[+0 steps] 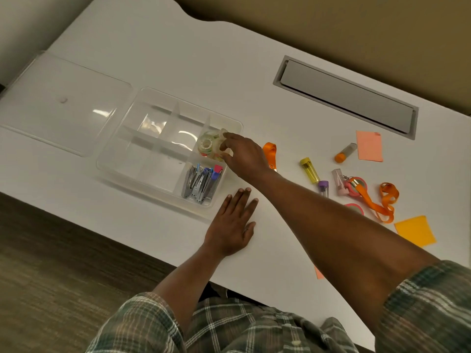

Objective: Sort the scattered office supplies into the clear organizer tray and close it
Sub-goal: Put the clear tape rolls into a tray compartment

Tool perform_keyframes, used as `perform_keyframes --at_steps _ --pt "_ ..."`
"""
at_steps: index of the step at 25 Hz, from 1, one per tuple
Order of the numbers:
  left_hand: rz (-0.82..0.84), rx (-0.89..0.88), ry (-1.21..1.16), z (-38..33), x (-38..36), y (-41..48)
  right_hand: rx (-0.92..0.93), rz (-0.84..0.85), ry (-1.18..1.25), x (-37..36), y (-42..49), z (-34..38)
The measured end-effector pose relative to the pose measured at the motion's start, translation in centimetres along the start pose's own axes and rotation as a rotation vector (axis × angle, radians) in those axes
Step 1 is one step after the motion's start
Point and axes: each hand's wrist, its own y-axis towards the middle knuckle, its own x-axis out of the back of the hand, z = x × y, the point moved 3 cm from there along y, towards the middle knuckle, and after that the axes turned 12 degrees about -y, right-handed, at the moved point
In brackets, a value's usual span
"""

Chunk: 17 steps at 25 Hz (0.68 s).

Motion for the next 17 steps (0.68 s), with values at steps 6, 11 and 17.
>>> perform_keyframes --at_steps 6,11,17 --pt "0.025 0.014 0.010 0.0 0.1 0.0 -0.050 -0.082 0.034 0.2 -0.7 -0.3" --pt "0.013 0.001 0.006 -0.2 0.3 0.0 -0.298 -0.268 -0.095 0.9 -2.6 -4.0" --pt "0.023 0.006 0.012 -0.2 0.4 -0.1 -0.440 0.136 0.008 -1.3 -4.8 -8.2"
